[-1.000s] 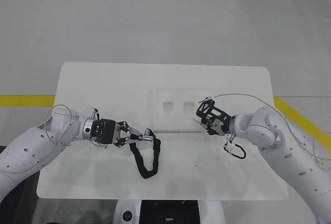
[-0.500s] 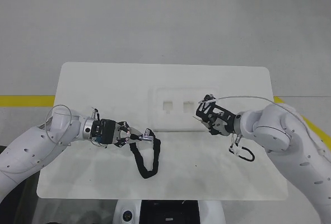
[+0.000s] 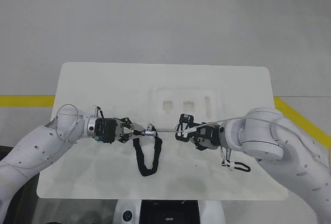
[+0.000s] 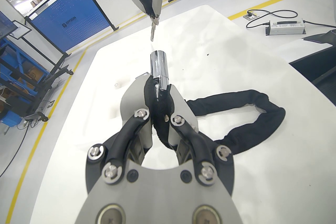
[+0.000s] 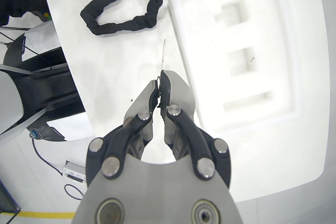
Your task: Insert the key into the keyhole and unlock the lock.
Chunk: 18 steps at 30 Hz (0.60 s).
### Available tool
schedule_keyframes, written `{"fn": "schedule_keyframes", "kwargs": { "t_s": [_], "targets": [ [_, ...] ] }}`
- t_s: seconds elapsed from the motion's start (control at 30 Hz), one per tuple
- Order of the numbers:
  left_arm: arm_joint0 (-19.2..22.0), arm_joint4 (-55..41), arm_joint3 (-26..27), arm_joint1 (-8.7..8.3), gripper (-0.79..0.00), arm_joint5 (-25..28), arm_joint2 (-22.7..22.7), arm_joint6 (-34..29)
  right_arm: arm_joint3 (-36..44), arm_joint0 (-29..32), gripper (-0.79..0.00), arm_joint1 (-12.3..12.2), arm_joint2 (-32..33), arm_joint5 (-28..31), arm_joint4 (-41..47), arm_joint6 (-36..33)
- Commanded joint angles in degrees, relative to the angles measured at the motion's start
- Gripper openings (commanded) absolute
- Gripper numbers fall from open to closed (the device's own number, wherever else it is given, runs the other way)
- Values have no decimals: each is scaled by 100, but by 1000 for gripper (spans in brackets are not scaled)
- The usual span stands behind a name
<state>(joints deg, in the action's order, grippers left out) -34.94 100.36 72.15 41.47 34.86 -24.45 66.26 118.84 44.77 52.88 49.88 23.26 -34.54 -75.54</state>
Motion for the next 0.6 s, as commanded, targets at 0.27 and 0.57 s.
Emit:
{"fn": "schedule_keyframes", "kwargs": {
  "t_s": [0.27,0.57],
  "targets": [
    [348,166,-576,402,-785,-317,491,635,-19,-551,-785,242,-691,184,-271,422],
    [851,-174,-810,544,-785,-496,1367,815,-225,-892,-785,397,-1078,458,-255,435]
  ]
}}
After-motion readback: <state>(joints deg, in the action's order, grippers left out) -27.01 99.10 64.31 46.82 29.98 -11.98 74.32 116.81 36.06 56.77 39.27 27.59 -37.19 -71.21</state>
